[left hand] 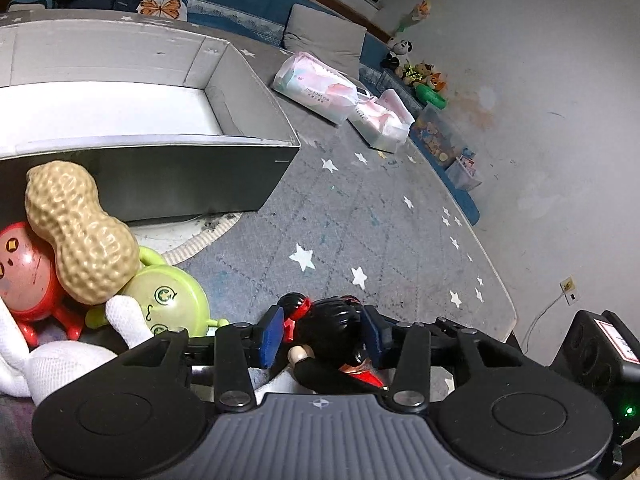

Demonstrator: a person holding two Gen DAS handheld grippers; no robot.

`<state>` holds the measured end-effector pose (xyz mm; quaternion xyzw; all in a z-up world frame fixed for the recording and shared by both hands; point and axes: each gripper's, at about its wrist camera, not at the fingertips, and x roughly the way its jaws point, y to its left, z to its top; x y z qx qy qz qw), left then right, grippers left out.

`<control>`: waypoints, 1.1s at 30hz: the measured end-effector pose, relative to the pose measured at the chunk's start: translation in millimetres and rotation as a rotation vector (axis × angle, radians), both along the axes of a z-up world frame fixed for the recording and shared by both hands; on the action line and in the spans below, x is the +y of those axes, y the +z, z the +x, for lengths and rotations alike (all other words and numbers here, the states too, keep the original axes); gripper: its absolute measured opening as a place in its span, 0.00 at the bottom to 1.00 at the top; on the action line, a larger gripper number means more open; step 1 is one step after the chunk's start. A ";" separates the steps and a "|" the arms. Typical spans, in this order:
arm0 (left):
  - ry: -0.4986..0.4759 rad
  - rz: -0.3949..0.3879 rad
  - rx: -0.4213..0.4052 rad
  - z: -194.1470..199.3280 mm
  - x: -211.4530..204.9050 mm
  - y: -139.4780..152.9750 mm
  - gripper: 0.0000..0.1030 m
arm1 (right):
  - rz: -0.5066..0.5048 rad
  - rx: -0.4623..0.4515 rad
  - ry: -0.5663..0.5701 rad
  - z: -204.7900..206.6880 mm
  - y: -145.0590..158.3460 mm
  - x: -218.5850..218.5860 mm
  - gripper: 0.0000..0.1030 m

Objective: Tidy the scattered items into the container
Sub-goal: 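Grasp the black-haired doll in red with the left gripper, then carry the doll over the box with the left gripper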

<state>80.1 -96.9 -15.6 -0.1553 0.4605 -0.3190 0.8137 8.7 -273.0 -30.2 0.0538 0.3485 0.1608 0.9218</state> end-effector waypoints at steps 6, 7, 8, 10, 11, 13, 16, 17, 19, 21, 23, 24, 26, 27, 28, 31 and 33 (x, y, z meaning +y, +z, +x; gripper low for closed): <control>0.007 -0.018 0.009 -2.9 1.3 -0.3 0.44 | -0.024 -0.001 0.004 -1.1 4.5 1.8 0.67; 0.009 -0.023 0.012 -2.8 1.7 0.1 0.44 | -0.026 -0.003 0.005 -0.4 5.1 2.2 0.67; 0.010 -0.030 0.015 -2.5 2.3 1.4 0.44 | -0.028 -0.008 0.005 -0.1 6.1 2.3 0.67; 0.017 -0.035 -0.002 -2.3 3.6 7.3 0.44 | -0.021 -0.021 0.012 1.9 10.7 2.2 0.67; 0.020 -0.039 -0.013 -2.2 4.6 10.3 0.44 | -0.021 -0.030 0.015 3.1 13.7 2.1 0.67; 0.032 -0.052 -0.027 -0.6 7.0 15.8 0.44 | -0.027 -0.050 0.020 6.6 20.0 2.9 0.67; 0.055 -0.075 -0.049 4.3 12.2 27.2 0.44 | -0.029 -0.078 0.036 14.6 30.7 5.0 0.67; 0.066 -0.084 -0.060 6.5 14.8 32.0 0.44 | -0.034 -0.092 0.045 17.8 35.3 6.3 0.67; 0.089 -0.101 -0.081 11.8 19.7 42.3 0.44 | -0.040 -0.121 0.061 26.4 45.6 10.0 0.67; 0.113 -0.117 -0.103 19.1 26.3 52.7 0.44 | -0.049 -0.150 0.080 37.2 56.1 15.3 0.67; 0.135 -0.128 -0.126 27.5 32.9 61.8 0.44 | -0.050 -0.174 0.099 49.7 65.5 20.3 0.67; 0.145 -0.129 -0.135 32.1 36.2 65.5 0.44 | -0.051 -0.183 0.109 56.1 69.7 23.5 0.67; 0.164 -0.127 -0.148 42.5 41.9 72.0 0.44 | -0.053 -0.195 0.130 69.3 76.2 29.6 0.67; 0.174 -0.123 -0.153 48.1 44.6 74.9 0.44 | -0.053 -0.198 0.140 76.6 78.8 32.8 0.67; 0.183 -0.117 -0.160 54.4 47.2 77.3 0.44 | -0.052 -0.200 0.148 85.0 80.6 35.2 0.67; 0.208 -0.105 -0.173 75.3 54.1 80.0 0.44 | -0.056 -0.202 0.169 108.7 84.2 45.0 0.67; 0.224 -0.104 -0.174 91.5 59.6 79.6 0.44 | -0.058 -0.196 0.179 125.5 85.3 51.9 0.67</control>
